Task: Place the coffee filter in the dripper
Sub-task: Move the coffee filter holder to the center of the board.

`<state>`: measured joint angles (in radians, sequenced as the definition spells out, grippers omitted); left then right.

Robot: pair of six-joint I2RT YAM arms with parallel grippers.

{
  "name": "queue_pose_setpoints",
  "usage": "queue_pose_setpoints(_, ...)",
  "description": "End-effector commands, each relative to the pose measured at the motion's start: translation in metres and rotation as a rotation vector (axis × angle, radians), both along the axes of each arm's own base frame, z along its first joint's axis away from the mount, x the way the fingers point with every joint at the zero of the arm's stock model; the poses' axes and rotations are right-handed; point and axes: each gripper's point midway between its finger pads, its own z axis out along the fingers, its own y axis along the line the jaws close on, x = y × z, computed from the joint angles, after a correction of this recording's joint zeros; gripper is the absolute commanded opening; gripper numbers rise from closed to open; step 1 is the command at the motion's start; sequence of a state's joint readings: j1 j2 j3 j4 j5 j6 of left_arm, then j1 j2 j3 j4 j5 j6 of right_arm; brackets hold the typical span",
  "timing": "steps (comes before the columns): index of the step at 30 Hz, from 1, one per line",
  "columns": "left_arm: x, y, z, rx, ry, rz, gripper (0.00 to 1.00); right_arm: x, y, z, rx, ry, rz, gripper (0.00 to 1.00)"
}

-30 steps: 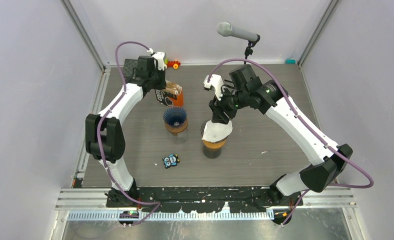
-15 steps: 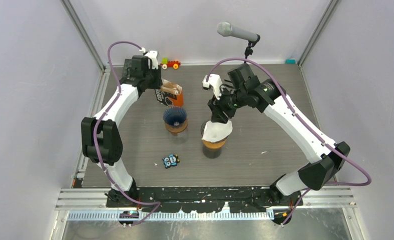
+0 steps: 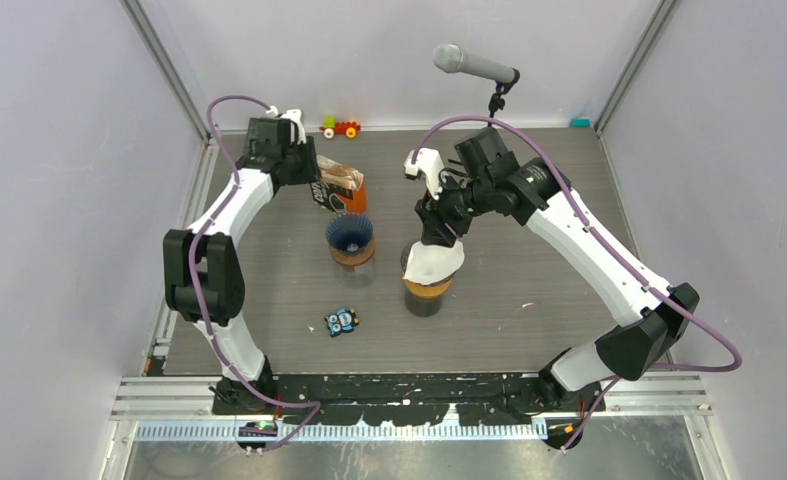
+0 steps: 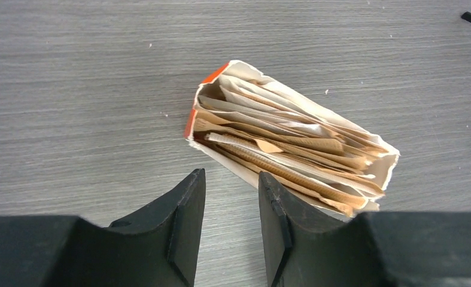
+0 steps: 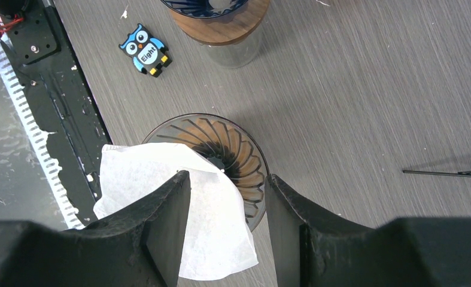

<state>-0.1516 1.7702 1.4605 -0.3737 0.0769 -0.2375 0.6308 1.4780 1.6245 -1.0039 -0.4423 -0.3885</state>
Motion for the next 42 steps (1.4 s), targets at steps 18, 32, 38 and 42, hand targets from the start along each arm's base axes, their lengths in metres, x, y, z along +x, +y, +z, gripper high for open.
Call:
queue_pose_setpoints(18,0.013,-0.003,-0.017,-0.096,0.078,0.025,0.39,0.000,0.003,0.004,0.031,-0.009,0.005,0.54)
queue_pose_setpoints(32,0.014,-0.006,-0.015,-0.143,0.090,0.024,0.28,-0.001,0.004,-0.001,0.031,0.002,0.010,0.54)
queue_pose_setpoints(38,0.012,-0.007,-0.013,-0.167,0.096,0.023,0.17,0.000,0.005,-0.002,0.032,0.004,0.009,0.54)
queue_pose_setpoints(42,0.013,-0.004,-0.006,-0.171,0.083,0.024,0.07,0.000,0.005,-0.004,0.031,0.010,0.008,0.54)
